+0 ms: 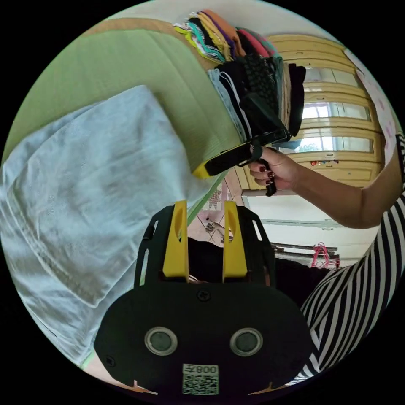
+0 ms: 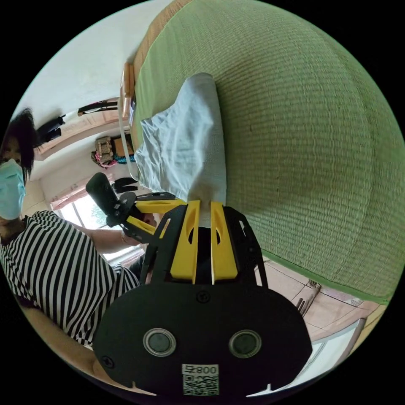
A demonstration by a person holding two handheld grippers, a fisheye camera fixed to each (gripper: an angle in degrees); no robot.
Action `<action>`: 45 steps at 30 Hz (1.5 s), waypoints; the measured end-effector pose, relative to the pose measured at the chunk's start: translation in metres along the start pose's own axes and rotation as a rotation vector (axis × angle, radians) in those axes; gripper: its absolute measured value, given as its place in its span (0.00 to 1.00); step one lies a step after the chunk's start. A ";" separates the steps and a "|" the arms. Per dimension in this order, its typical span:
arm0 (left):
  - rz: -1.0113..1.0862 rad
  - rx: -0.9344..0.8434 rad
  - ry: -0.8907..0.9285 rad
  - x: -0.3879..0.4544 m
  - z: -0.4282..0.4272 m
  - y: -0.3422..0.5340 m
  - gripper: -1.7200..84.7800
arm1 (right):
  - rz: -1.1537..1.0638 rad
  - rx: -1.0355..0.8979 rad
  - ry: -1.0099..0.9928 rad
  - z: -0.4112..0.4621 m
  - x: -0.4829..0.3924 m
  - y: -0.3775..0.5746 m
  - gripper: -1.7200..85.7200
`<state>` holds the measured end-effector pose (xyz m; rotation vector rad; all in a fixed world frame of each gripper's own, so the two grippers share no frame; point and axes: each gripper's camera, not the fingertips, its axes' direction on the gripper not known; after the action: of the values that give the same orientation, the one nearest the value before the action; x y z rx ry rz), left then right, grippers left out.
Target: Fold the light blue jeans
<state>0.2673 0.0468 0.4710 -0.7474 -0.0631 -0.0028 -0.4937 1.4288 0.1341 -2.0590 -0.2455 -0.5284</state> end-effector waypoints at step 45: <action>0.086 0.182 0.117 -0.165 0.104 0.085 0.05 | 0.081 0.169 0.145 -0.205 -0.149 -0.005 0.05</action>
<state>0.0992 0.1763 0.4802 -0.5667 0.0797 0.0406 -0.6829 1.2622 0.1606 -1.8493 -0.1161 -0.5842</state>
